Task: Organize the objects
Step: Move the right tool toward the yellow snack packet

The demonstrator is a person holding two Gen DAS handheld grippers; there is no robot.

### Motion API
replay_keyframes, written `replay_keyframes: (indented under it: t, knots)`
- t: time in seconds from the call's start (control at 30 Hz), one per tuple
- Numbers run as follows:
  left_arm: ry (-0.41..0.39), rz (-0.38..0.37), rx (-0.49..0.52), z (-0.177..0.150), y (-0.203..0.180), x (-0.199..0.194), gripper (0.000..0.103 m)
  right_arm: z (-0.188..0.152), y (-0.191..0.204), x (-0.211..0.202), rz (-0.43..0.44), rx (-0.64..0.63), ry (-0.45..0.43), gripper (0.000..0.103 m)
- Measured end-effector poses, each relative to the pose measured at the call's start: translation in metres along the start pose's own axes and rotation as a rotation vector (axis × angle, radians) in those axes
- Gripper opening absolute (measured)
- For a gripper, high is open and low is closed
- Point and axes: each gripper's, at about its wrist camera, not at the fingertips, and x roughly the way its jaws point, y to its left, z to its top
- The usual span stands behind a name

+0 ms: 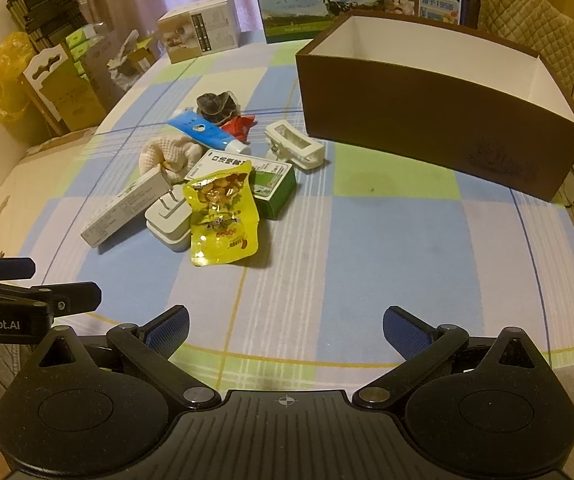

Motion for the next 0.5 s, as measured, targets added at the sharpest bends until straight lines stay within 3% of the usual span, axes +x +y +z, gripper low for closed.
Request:
replay_keyframes:
  t: [0.5]
  knots:
    - [0.013, 0.011, -0.008, 0.007, 0.009, 0.01, 0.102, 0.01, 0.005, 0.01, 0.01, -0.019, 0.002, 0.101]
